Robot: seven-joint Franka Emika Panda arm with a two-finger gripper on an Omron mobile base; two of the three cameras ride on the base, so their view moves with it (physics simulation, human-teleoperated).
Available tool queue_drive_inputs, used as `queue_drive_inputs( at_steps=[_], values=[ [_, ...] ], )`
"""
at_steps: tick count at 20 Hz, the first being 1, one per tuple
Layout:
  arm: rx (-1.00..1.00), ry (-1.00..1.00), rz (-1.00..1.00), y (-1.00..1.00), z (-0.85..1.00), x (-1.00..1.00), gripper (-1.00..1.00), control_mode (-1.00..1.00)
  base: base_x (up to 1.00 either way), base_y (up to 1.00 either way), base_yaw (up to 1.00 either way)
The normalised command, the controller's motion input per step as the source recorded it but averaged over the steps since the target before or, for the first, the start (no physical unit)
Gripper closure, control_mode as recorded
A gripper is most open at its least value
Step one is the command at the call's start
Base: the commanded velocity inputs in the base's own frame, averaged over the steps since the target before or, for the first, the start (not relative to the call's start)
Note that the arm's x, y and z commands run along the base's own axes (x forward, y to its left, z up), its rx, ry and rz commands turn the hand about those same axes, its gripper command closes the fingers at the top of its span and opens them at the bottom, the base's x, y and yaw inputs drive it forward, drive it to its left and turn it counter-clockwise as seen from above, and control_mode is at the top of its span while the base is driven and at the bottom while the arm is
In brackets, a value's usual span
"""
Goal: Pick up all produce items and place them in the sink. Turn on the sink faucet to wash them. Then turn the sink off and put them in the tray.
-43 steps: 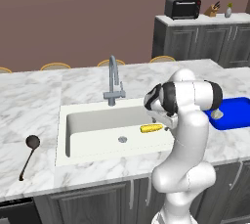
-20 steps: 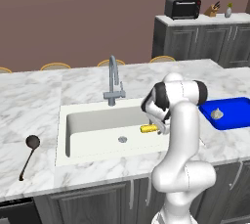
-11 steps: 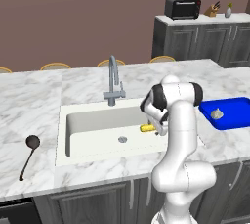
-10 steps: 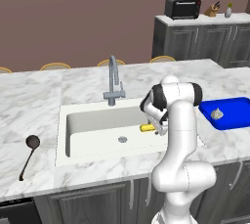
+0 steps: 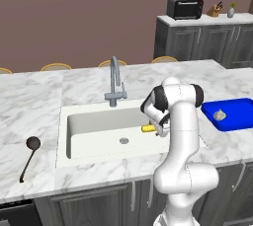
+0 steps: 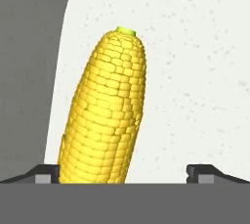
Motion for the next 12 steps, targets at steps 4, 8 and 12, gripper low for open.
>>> queue_drive_inputs(
  at_steps=[4, 8, 12],
  values=[
    [0.01, 0.00, -0.05, 0.03, -0.19, 0.16, -1.00, -1.00, 0.00, 0.00, 0.00],
    [0.05, -0.14, -0.01, -0.05, 0.13, -0.10, -1.00, -1.00, 0.00, 0.00, 0.00],
    [0.04, -0.17, -0.01, -0.02, 0.16, -0.04, -1.00, -1.00, 0.00, 0.00, 0.00]
  ],
)
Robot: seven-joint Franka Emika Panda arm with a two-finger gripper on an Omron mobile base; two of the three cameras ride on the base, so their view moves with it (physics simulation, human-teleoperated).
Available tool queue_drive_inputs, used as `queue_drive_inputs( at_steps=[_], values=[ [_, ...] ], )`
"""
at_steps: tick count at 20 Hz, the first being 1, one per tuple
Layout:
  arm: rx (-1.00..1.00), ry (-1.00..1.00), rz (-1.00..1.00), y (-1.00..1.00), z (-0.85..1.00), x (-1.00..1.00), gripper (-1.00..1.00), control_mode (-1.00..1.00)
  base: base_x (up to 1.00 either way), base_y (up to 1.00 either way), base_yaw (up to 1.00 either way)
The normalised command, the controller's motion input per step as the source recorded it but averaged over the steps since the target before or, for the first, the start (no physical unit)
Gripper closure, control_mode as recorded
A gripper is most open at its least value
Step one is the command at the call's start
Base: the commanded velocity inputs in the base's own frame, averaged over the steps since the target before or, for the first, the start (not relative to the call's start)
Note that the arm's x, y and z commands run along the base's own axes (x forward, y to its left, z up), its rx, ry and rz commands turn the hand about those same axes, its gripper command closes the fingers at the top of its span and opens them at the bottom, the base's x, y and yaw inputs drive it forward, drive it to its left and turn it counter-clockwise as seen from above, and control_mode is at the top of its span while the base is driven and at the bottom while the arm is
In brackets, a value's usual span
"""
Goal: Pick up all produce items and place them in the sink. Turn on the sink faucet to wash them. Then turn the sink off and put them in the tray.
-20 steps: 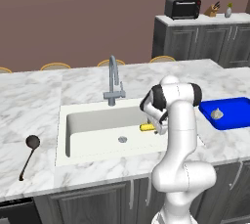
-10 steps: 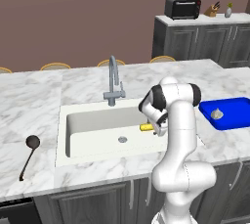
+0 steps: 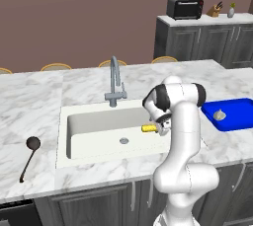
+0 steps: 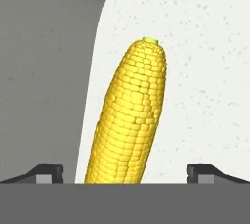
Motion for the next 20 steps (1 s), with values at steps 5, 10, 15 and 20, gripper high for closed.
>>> queue_drive_inputs(
  at_steps=[5, 10, 15, 20],
  values=[
    [0.01, -0.03, -0.03, 0.00, -0.03, 0.22, -1.00, -1.00, 0.00, 0.00, 0.00],
    [0.00, 0.00, -0.05, 0.00, -0.13, 0.40, -1.00, -1.00, 0.00, 0.00, 0.00],
    [0.00, 0.04, -0.04, 0.07, -0.09, 0.68, -1.00, -1.00, 0.00, 0.00, 0.00],
    [0.00, 0.14, -0.02, 0.02, -0.10, 0.74, -1.00, -1.00, 0.00, 0.00, 0.00]
  ],
)
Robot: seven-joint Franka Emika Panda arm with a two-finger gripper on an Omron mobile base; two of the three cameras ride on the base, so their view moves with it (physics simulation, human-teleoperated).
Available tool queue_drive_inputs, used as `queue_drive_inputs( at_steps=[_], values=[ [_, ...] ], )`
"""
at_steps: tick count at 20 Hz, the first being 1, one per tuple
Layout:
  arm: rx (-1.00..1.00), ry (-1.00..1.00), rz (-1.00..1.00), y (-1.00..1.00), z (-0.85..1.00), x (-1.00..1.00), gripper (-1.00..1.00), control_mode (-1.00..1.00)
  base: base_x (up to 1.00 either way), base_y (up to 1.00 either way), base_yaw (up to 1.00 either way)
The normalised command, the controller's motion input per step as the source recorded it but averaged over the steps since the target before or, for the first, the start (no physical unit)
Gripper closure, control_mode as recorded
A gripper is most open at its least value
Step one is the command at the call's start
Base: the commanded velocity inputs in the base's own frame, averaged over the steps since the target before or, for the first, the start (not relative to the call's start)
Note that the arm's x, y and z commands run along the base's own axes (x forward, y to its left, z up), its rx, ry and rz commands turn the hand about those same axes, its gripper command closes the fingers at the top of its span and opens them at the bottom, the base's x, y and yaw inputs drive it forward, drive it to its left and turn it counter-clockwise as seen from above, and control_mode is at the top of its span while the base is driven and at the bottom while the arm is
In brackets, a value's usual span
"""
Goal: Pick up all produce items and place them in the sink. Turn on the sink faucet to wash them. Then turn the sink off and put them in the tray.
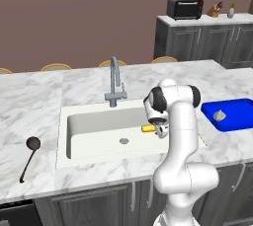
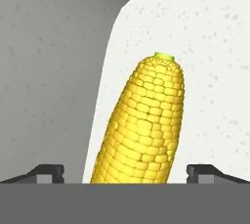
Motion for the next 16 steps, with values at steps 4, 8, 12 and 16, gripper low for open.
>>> queue_drive_inputs(
  at_steps=[4, 8, 12, 16],
  values=[
    [0.00, 0.26, -0.01, 0.02, -0.10, 0.79, -1.00, -1.00, 0.00, 0.00, 0.00],
    [0.00, 0.36, -0.01, 0.00, -0.32, 0.67, -1.00, -1.00, 0.00, 0.00, 0.00],
    [0.00, 0.39, -0.01, 0.00, -0.52, 0.59, -1.00, -1.00, 0.00, 0.00, 0.00],
    [0.00, 0.40, -0.01, 0.00, -0.58, 0.53, -1.00, -1.00, 0.00, 0.00, 0.00]
  ],
)
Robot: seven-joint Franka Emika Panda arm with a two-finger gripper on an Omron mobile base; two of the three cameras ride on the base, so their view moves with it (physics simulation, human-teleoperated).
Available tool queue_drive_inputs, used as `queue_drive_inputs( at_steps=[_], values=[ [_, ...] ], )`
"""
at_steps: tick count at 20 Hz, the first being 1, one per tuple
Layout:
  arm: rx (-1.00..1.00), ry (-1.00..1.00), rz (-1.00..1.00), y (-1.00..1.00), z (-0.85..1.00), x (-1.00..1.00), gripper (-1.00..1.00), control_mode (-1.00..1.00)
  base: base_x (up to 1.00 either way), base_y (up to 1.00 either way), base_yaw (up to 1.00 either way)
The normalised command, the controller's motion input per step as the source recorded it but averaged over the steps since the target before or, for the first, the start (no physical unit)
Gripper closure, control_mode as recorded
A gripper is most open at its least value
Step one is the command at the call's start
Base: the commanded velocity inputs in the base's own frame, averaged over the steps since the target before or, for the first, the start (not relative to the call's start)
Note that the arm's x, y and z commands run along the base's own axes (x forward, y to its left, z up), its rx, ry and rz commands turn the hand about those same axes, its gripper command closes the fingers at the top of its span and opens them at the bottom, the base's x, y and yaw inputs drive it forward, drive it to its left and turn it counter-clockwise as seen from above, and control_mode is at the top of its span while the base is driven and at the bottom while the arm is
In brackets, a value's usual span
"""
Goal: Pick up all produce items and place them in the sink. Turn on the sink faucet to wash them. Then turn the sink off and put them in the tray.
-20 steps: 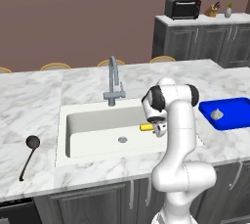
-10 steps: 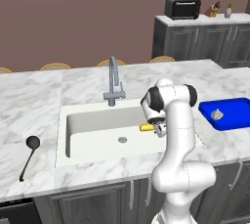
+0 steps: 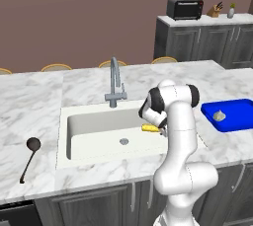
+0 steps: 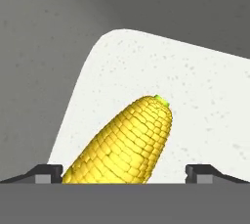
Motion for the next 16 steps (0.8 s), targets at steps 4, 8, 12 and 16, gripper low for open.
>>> queue_drive_inputs(
  at_steps=[4, 8, 12, 16],
  values=[
    [0.00, 0.36, 0.00, 0.00, -0.58, 0.09, -1.00, -1.00, 0.00, 0.00, 0.00],
    [0.00, 0.30, 0.00, 0.00, -0.50, -0.10, -1.00, -1.00, 0.00, 0.00, 0.00],
    [0.01, 0.24, 0.00, 0.03, -0.28, -0.07, -1.00, -1.00, 0.00, 0.00, 0.00],
    [0.14, 0.31, 0.00, 0.16, -0.37, 0.25, 1.00, -1.00, 0.00, 0.00, 0.00]
  ],
)
